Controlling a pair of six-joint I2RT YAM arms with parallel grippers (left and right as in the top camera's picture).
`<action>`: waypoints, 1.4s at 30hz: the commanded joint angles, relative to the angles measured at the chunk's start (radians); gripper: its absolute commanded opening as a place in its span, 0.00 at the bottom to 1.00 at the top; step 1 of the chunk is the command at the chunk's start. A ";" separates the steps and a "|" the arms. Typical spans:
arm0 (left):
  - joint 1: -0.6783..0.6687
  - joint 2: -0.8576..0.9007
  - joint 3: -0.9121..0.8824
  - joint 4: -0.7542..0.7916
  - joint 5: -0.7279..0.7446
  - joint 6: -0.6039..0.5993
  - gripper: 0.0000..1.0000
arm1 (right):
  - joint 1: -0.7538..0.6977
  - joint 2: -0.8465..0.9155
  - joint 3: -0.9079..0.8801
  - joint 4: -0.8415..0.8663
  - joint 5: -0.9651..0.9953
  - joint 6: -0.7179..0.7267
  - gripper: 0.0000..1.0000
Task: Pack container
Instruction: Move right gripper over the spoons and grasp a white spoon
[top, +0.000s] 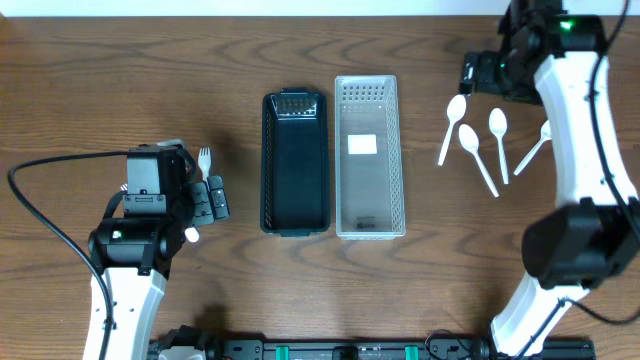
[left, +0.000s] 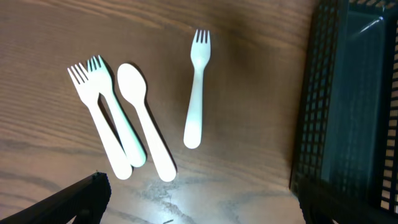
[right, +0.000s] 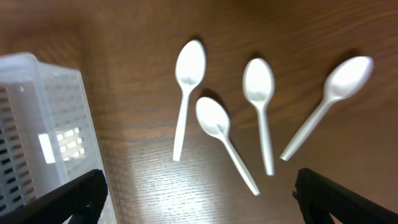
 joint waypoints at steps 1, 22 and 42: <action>0.002 0.002 0.021 -0.016 0.003 -0.002 0.98 | -0.001 0.076 0.017 0.000 -0.066 -0.056 0.99; 0.002 0.002 0.021 -0.017 0.002 -0.002 0.98 | -0.006 0.198 -0.063 -0.135 0.076 -0.381 0.99; 0.002 0.002 0.021 -0.016 -0.009 -0.001 0.98 | -0.027 0.198 -0.388 0.240 0.076 -0.509 0.98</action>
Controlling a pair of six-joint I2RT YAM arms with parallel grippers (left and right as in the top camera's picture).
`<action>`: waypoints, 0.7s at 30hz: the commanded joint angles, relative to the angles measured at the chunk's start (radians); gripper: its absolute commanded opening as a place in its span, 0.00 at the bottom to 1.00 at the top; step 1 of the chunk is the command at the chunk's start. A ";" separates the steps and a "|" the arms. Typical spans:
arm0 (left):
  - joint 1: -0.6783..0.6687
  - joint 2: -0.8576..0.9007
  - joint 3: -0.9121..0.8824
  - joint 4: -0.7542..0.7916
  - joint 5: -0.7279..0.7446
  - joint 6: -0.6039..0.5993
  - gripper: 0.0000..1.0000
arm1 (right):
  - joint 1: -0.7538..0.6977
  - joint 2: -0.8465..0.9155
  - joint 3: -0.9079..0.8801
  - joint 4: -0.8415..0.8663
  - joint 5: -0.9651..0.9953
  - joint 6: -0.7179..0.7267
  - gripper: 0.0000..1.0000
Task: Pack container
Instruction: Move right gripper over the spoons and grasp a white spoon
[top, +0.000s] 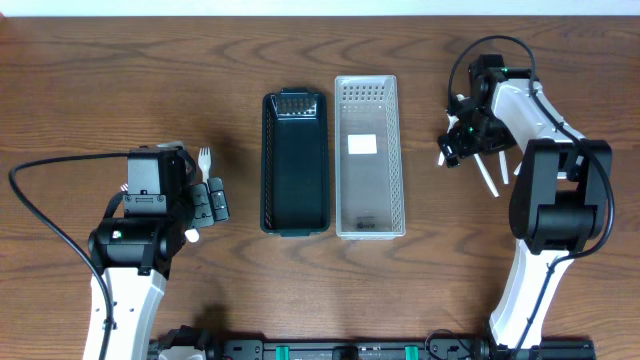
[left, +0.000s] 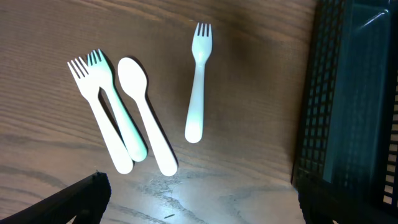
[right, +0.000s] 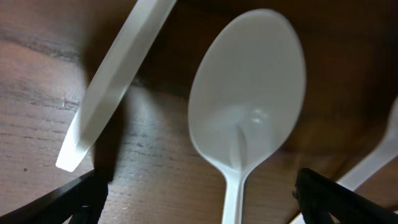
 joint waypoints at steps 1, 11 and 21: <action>0.002 0.002 0.021 -0.002 -0.008 -0.001 0.98 | -0.011 -0.011 -0.022 0.017 0.014 -0.024 0.97; 0.002 0.002 0.021 -0.002 -0.008 -0.001 0.98 | -0.056 -0.010 -0.029 -0.010 0.014 -0.019 0.86; 0.002 0.002 0.021 -0.002 -0.008 -0.002 0.98 | -0.074 -0.010 -0.131 0.049 0.010 -0.020 0.56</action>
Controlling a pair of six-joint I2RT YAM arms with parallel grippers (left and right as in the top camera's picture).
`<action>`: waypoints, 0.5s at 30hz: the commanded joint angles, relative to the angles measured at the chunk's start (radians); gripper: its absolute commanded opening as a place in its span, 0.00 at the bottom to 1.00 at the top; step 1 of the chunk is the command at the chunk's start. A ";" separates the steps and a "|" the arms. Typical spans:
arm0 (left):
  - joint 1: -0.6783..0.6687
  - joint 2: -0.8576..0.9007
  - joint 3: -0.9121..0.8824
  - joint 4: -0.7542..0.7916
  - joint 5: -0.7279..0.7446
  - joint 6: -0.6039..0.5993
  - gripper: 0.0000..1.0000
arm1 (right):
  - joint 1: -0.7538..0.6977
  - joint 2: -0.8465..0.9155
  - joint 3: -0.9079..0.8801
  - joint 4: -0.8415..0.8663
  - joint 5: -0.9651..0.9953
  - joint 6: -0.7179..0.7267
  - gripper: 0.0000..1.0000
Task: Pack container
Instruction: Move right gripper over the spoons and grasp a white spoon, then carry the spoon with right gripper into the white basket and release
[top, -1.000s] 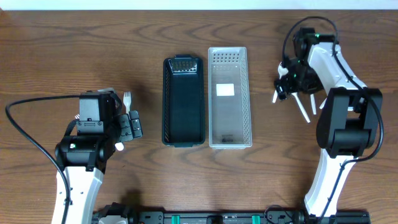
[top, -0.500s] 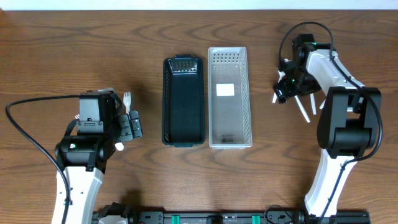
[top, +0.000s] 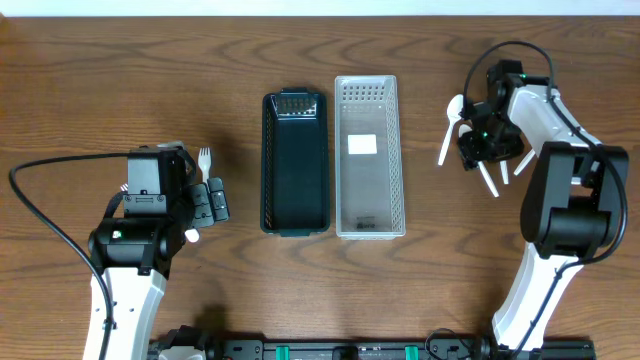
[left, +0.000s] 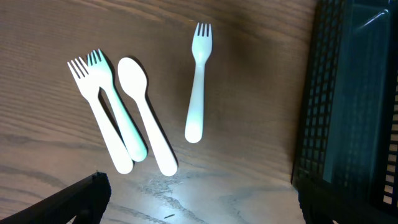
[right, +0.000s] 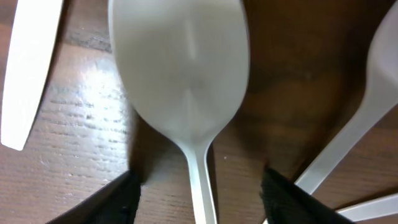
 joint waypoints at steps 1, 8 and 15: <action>0.002 0.002 0.021 -0.002 -0.008 -0.002 0.98 | -0.008 0.029 -0.065 0.021 0.030 -0.003 0.54; 0.002 0.002 0.021 -0.003 -0.008 -0.002 0.98 | -0.008 0.029 -0.088 0.034 -0.011 0.012 0.28; 0.002 0.002 0.021 -0.002 -0.008 -0.002 0.98 | -0.008 0.029 -0.088 0.044 -0.011 0.027 0.08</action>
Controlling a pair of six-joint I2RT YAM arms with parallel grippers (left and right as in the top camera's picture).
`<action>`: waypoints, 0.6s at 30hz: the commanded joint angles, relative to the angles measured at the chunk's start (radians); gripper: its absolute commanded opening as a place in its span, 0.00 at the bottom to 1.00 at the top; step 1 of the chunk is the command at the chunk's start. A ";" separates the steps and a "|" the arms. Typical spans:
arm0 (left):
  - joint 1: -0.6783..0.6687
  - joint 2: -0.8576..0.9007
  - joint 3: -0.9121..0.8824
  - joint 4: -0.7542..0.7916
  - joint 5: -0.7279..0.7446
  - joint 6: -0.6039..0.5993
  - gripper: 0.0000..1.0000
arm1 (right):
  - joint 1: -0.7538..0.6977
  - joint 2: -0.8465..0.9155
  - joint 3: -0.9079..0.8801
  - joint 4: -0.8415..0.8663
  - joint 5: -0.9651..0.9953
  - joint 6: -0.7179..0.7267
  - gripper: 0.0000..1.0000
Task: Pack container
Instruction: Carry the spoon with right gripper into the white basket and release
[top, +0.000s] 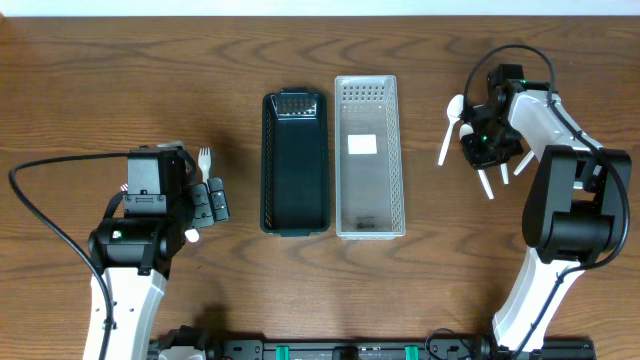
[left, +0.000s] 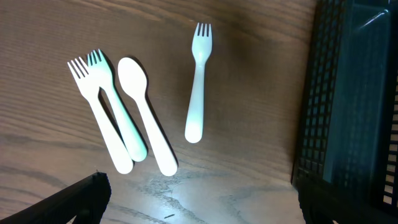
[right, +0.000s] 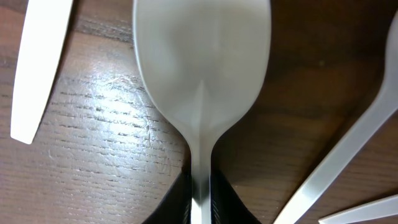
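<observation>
A white plastic spoon (right: 202, 62) lies on the wooden table, and my right gripper (right: 200, 200) is shut on its handle just below the bowl. In the overhead view the right gripper (top: 485, 145) sits low among the other spoons (top: 450, 125) at the right. A black basket (top: 295, 165) and a clear basket (top: 370, 190) stand side by side in the middle, both without cutlery. My left gripper (left: 199, 202) hangs open above two forks (left: 99, 118), a spoon (left: 146, 118) and a single fork (left: 198, 87).
Another spoon's handle (right: 40, 68) lies just left of the held spoon, and a further handle (right: 348, 143) lies to its right. The black basket's wall (left: 311, 124) is close on the right of the left gripper. A white label (top: 362, 144) lies in the clear basket.
My right gripper's fingers stood apart on either side of the spoon's handle; now they are shut on it. The left gripper and the cutlery under it have not moved.
My right gripper was open, high above several spoons by the clear basket. Then it was low over one spoon's bowl, still open. Then its fingers straddled that spoon's handle, and now they pinch it. The left arm stayed still throughout.
</observation>
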 joint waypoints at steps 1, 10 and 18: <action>0.002 0.002 0.021 -0.002 -0.008 -0.002 0.98 | -0.008 0.055 -0.044 0.013 0.003 0.012 0.07; 0.002 0.002 0.021 0.016 -0.008 -0.002 0.98 | 0.010 0.043 -0.013 0.006 0.008 0.032 0.01; 0.002 0.002 0.021 0.020 -0.008 -0.001 0.98 | 0.086 -0.074 0.273 -0.185 0.015 0.147 0.01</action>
